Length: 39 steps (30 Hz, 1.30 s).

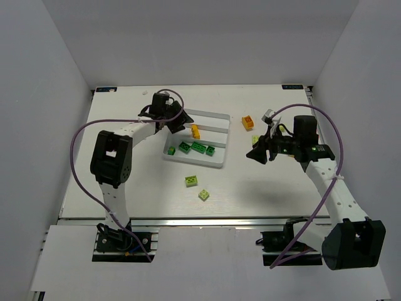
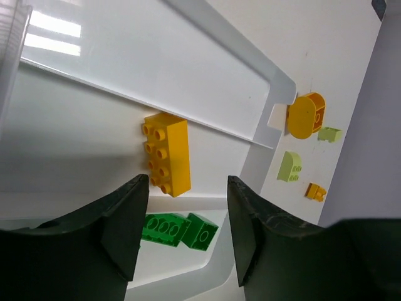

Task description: Sort the legos into containers by color

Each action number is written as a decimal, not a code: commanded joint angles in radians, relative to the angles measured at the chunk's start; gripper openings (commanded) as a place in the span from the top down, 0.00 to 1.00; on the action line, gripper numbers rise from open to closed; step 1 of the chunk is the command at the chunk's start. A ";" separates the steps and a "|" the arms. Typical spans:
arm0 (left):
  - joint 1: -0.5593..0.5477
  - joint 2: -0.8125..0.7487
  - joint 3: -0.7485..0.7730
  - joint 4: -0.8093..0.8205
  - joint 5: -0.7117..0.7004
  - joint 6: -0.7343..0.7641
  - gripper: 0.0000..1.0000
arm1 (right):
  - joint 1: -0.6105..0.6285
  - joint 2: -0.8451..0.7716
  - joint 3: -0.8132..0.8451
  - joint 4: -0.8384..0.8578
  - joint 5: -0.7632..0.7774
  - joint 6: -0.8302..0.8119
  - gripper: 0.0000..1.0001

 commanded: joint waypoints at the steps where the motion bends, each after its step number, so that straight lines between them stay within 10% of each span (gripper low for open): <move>1: 0.005 -0.091 0.030 -0.014 0.024 0.047 0.38 | -0.010 -0.004 -0.032 0.075 0.079 0.015 0.40; 3: 0.015 -0.176 -0.016 0.003 0.041 0.113 0.58 | -0.001 -0.005 -0.061 0.157 0.227 0.051 0.37; 4: 0.015 -0.261 -0.077 0.012 0.064 0.169 0.91 | 0.002 0.002 -0.060 0.193 0.290 0.077 0.36; 7: 0.015 -0.412 -0.194 0.038 0.082 0.272 1.00 | 0.010 0.070 -0.022 0.221 0.387 0.094 0.35; 9: 0.024 -0.557 -0.325 0.055 0.084 0.338 0.85 | 0.022 0.170 0.064 0.219 0.497 0.097 0.34; 11: 0.024 -0.646 -0.404 0.058 0.070 0.384 0.45 | 0.027 0.294 0.150 0.193 0.568 0.091 0.33; 14: 0.024 -0.786 -0.504 0.035 0.056 0.459 0.32 | 0.039 0.460 0.310 0.152 0.596 0.083 0.24; 29: 0.004 -0.983 -0.596 -0.013 -0.100 0.589 0.29 | 0.070 1.025 0.867 0.011 0.636 0.088 0.12; 39: 0.004 -0.972 -0.596 -0.014 -0.088 0.585 0.29 | 0.085 1.144 0.917 0.003 0.711 0.091 0.37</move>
